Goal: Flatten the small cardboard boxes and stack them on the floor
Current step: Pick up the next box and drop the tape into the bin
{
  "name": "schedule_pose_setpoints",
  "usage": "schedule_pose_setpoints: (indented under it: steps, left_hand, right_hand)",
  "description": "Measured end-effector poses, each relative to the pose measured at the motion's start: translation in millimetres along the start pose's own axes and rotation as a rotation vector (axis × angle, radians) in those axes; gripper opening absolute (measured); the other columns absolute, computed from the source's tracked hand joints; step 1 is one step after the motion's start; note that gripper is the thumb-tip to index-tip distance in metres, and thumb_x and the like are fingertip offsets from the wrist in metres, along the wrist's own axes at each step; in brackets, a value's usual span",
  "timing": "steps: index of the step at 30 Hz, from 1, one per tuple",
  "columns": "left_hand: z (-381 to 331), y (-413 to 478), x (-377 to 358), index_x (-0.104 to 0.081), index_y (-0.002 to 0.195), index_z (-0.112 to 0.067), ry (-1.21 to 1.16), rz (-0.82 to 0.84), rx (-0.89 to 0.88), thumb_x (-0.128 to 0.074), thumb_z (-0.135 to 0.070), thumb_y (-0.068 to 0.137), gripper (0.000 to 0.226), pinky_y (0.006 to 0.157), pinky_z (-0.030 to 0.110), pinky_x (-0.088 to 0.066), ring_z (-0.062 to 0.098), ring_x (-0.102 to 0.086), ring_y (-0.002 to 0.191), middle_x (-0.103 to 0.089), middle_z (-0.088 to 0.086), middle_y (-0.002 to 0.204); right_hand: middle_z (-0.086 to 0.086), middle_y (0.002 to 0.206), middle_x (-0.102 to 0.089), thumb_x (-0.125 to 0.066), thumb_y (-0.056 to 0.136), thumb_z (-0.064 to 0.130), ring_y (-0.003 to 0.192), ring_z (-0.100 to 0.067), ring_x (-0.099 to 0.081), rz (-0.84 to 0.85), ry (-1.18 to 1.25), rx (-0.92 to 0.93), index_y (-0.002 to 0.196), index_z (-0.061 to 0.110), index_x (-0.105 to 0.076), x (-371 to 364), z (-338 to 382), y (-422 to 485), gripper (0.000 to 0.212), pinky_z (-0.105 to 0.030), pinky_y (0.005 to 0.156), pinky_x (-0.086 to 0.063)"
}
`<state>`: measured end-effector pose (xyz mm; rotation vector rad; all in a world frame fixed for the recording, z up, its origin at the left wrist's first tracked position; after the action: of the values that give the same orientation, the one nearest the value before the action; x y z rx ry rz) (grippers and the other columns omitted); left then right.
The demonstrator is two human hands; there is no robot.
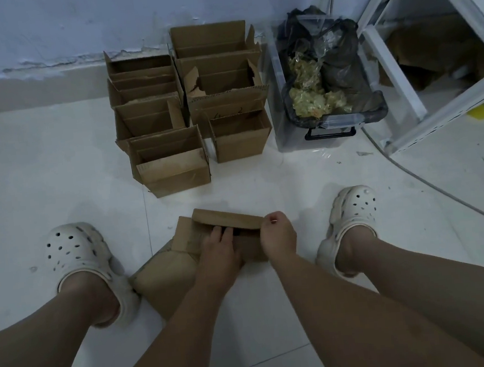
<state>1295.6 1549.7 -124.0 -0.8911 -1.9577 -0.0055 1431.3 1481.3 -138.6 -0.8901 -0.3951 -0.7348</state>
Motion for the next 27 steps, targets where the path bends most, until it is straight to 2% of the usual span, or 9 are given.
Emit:
schedule_pose_setpoints:
  steps: [3,8,10,12,14,17,19,24,27]
  left_hand:
    - [6.9,-3.3,-4.8,-0.028,0.144,-0.014,0.09,0.057,0.006,-0.062,-0.024,0.086,0.068,0.101,0.032,-0.031,0.027,-0.037,0.12,-0.037,0.008,0.139]
    - [4.1,-3.8,-2.1,-0.025,0.144,-0.017,0.154,0.05,-0.01,-0.062,-0.029,0.086,0.069,0.092,0.03,-0.041,0.021,-0.042,0.116,-0.042,0.004,0.133]
    - [2.8,-3.7,5.9,-0.023,0.145,-0.016,0.125,-0.006,0.008,-0.061,-0.027,0.087,0.07,0.09,0.031,-0.045,0.02,-0.045,0.113,-0.046,0.002,0.132]
    - [3.1,-2.7,15.1,-0.024,0.145,-0.017,0.143,-0.069,0.03,-0.058,-0.024,0.089,0.067,0.084,0.03,-0.046,0.019,-0.048,0.106,-0.053,0.002,0.124]
    - [0.3,-1.0,21.7,-0.026,0.144,-0.018,0.234,-0.115,0.023,-0.055,-0.02,0.09,0.062,0.081,0.029,-0.042,0.018,-0.048,0.1,-0.06,0.001,0.115]
    - [-5.4,2.3,21.0,-0.024,0.144,-0.02,0.307,-0.086,-0.01,-0.055,-0.023,0.089,0.063,0.086,0.032,-0.032,0.02,-0.046,0.106,-0.066,-0.002,0.109]
    - [-6.4,4.6,21.2,-0.025,0.143,-0.021,0.302,-0.073,-0.019,-0.057,-0.029,0.088,0.064,0.088,0.034,-0.028,0.021,-0.045,0.109,-0.065,-0.002,0.109]
    - [-12.0,10.1,15.1,-0.027,0.143,-0.021,0.206,-0.016,-0.099,-0.056,-0.041,0.086,0.067,0.094,0.035,-0.03,0.02,-0.047,0.115,-0.061,0.001,0.119]
    - [-10.8,7.8,9.8,-0.029,0.143,-0.02,0.056,0.031,-0.086,-0.05,-0.048,0.089,0.065,0.087,0.036,-0.039,0.022,-0.057,0.104,-0.063,0.003,0.112]
  right_hand:
    - [0.002,0.092,-0.055,-0.033,0.102,0.041,0.086,-0.016,-0.049,-0.032,0.131,-0.003,0.102,0.017,-0.055,-2.4,-9.0,-12.7,0.033,-0.026,0.077,-0.034]
    - [0.006,0.091,-0.059,-0.028,0.102,0.043,0.09,-0.017,-0.053,-0.056,0.281,-0.06,0.099,0.02,-0.061,-1.6,-23.3,-16.9,0.04,-0.03,0.082,-0.039]
    - [0.001,0.098,-0.063,-0.032,0.102,0.034,0.094,-0.019,-0.056,-0.034,0.256,-0.052,0.107,0.014,-0.065,-1.9,-25.9,-15.2,0.039,-0.031,0.083,-0.043]
    - [0.002,0.094,-0.064,-0.038,0.1,0.026,0.091,-0.019,-0.056,-0.019,0.21,-0.042,0.108,0.014,-0.065,-0.4,-27.1,-12.9,0.03,-0.028,0.075,-0.042]
    - [0.005,0.095,-0.062,-0.045,0.098,0.028,0.091,-0.017,-0.055,0.022,0.184,-0.039,0.11,0.018,-0.062,-2.4,-26.7,-10.7,0.024,-0.026,0.074,-0.04]
    - [0.003,0.111,-0.062,-0.056,0.092,0.033,0.095,-0.013,-0.055,0.095,0.228,-0.033,0.117,0.022,-0.057,-9.8,-18.7,-9.6,0.028,-0.026,0.082,-0.042]
    - [0.003,0.118,-0.06,-0.062,0.087,0.034,0.1,-0.014,-0.056,0.135,0.264,-0.03,0.125,0.022,-0.053,-15.2,-10.1,-9.9,0.041,-0.026,0.084,-0.043]
    - [-0.001,0.12,-0.061,-0.074,0.077,0.04,0.107,-0.023,-0.06,0.168,0.058,0.05,0.134,0.018,-0.041,-19.3,13.0,-4.3,0.069,-0.028,0.082,-0.047]
    - [-0.005,0.112,-0.061,-0.069,0.078,0.042,0.098,-0.026,-0.061,0.149,-0.088,0.018,0.132,0.019,-0.038,-14.3,15.4,0.8,0.066,-0.033,0.077,-0.05]
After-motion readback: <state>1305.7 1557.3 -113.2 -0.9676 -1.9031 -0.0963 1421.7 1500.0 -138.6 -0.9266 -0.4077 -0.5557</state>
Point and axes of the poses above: each hand's wrist, its own y-axis towards the middle knuckle, its own x-axis out of the back of the hand, z = x × y, the point moved 10 cm from there along y, towards the middle knuckle
